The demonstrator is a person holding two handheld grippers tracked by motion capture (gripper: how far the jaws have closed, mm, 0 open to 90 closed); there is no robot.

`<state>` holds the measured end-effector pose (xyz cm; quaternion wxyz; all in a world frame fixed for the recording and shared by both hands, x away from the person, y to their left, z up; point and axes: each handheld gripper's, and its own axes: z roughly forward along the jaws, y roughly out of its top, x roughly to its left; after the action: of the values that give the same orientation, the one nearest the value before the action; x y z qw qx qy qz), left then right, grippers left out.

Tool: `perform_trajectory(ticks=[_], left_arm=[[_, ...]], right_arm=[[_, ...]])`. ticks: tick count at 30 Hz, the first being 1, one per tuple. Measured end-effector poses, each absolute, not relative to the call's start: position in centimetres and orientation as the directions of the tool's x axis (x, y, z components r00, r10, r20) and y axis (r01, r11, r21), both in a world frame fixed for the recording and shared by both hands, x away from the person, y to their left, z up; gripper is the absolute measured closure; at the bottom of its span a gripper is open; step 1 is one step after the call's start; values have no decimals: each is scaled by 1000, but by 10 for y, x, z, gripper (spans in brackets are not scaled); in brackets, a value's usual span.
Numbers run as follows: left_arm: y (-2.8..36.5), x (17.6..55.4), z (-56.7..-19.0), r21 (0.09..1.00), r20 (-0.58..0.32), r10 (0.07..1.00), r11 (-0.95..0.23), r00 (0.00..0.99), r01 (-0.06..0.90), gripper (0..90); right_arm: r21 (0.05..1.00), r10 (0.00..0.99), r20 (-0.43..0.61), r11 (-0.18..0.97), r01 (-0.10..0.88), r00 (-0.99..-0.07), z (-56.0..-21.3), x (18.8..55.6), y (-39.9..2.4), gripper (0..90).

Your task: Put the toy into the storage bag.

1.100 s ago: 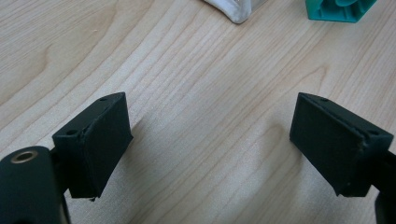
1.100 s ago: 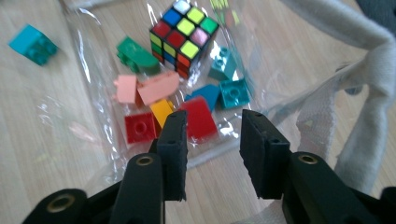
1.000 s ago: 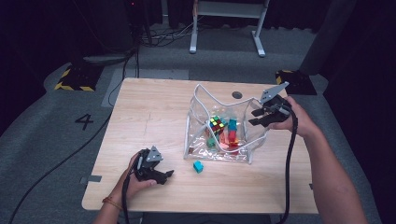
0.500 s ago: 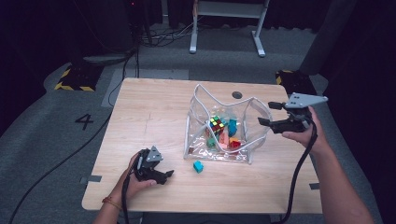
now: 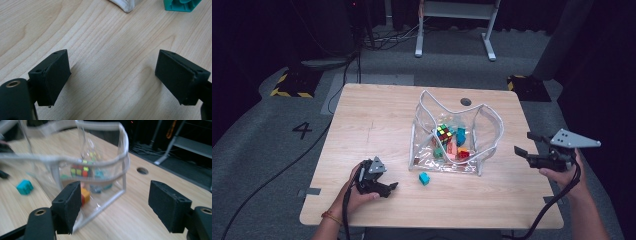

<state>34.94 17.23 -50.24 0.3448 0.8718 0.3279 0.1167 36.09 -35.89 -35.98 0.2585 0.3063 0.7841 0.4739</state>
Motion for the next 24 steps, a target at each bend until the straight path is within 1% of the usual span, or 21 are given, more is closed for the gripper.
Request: perform_trajectory(ticks=[2, 4, 6, 11, 13, 16, 17, 21, 24], left_arm=[[172, 349, -502, 678, -22, 652, -547, 758, 491, 127], [172, 349, -502, 678, -22, 652, -548, 758, 491, 127], [172, 349, -502, 678, -21, 652, -548, 758, 491, 127], [172, 349, -502, 678, -22, 658, -544, 753, 495, 127], [172, 349, -502, 678, -23, 658, -543, 752, 496, 127], [172, 349, -502, 678, -23, 658, -543, 752, 496, 127], [172, 349, -502, 678, -23, 658, -543, 753, 496, 128], [172, 349, -502, 678, -23, 658, -543, 753, 496, 128], [172, 349, -502, 678, -23, 658, -543, 753, 496, 127]], right_arm=[[900, 723, -107, 362, 241, -683, -372, 353, -359, 281], [899, 714, -90, 358, 252, -695, -383, 345, -355, 314], [896, 697, -78, 362, 256, -712, -392, 338, -350, 321], [884, 621, -46, 389, 257, -783, -414, 323, -320, 332], [880, 583, -42, 407, 247, -811, -422, 319, -304, 335], [883, 530, 7, 395, 254, -848, -436, 317, -276, 359], [877, 512, 11, 407, 254, -859, -441, 317, -266, 362], [847, 448, -14, 480, 228, -894, -459, 316, -228, 367], [841, 409, -8, 496, 215, -912, -466, 317, -202, 369]])
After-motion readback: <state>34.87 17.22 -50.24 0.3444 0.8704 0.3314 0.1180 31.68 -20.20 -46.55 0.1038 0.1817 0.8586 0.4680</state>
